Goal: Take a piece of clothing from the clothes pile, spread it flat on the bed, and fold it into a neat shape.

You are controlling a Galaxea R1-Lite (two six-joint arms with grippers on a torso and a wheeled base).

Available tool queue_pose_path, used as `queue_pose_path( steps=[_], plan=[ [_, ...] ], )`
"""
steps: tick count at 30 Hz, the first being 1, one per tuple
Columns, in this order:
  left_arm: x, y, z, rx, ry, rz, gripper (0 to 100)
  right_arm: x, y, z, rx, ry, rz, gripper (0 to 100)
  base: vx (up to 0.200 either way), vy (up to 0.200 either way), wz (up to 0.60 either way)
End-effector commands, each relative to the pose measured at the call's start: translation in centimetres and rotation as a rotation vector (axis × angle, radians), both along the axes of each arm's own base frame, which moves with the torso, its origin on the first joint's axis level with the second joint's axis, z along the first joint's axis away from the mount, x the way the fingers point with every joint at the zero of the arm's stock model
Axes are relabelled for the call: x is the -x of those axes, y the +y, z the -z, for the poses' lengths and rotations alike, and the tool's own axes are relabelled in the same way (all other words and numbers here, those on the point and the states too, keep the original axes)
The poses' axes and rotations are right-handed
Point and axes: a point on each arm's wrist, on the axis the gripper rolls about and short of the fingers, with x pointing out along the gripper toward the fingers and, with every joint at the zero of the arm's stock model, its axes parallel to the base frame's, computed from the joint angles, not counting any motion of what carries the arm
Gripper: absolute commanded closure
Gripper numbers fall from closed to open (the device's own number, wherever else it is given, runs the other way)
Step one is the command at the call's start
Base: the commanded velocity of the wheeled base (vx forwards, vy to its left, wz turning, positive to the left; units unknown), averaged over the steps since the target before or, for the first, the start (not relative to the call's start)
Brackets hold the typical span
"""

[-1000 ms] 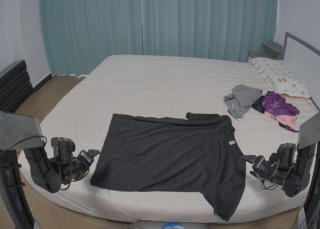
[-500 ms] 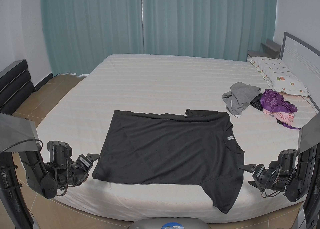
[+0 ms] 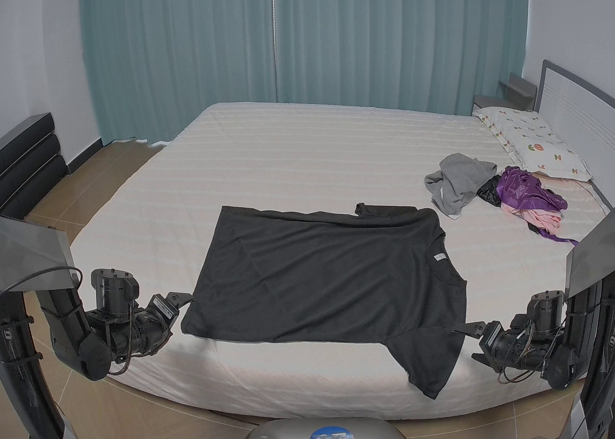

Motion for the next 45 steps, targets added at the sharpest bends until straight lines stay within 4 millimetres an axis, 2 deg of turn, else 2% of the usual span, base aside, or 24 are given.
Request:
queue_pose_path(
  steps=[1,5,9,16,24,39,45],
  plan=[
    [0.0,0.0,0.1,0.000,0.003,-0.001,0,0.4,0.0,0.2,0.002,0.014,-0.002,0,0.000,-0.200,0.00],
    [0.0,0.0,0.0,-0.001,0.001,0.000,0,0.4,0.1,0.2,0.003,0.015,-0.006,0,0.000,-0.200,0.00],
    [-0.2,0.0,0.1,-0.006,-0.002,0.001,0,0.4,0.1,0.2,0.004,0.015,-0.007,0,0.000,0.000,0.00],
    [-0.6,0.2,2.5,-0.123,0.030,0.022,0,0.4,0.1,0.4,0.008,0.022,-0.011,0,0.000,0.000,0.00],
    [-1.0,0.7,4.1,-0.211,0.040,0.036,0,0.4,0.3,0.7,0.023,0.029,-0.023,0,0.000,0.000,0.00],
    [-3.8,0.8,5.3,-0.290,-0.003,0.019,0,0.5,0.4,0.8,0.023,0.035,-0.028,0,0.000,0.000,0.00],
    [-3.5,1.5,5.5,-0.338,0.012,0.055,0,0.5,0.4,0.8,0.023,0.035,-0.028,0,0.000,0.000,0.00]
  ],
)
